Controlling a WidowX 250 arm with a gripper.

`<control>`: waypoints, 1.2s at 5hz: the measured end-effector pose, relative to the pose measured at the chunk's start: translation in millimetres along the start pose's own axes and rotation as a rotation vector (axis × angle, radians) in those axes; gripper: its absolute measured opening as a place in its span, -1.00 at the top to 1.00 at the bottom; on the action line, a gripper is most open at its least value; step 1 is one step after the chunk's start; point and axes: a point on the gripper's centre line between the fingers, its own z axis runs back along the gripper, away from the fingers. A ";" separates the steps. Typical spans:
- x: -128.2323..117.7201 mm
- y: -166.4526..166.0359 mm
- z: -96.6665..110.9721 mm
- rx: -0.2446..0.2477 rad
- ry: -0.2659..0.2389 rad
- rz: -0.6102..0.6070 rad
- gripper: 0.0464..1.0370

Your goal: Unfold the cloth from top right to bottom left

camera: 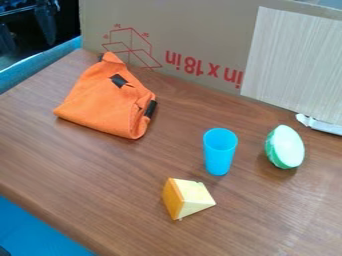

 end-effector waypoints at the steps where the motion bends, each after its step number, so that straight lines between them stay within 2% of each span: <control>1: -1.4 0.4 -11.8 -0.004 0.038 0.007 -0.93; 2: 4.0 -9.1 -23.7 -0.071 0.080 0.015 -0.93; 3: 11.3 -18.4 -22.1 -0.133 0.078 0.031 -0.93; 4: 25.1 -18.5 -38.1 -0.102 0.050 0.058 -0.93; 5: 36.6 -34.4 -52.0 0.021 -0.039 0.026 -0.93; 6: 46.5 -48.3 -63.9 0.066 -0.059 0.035 -0.93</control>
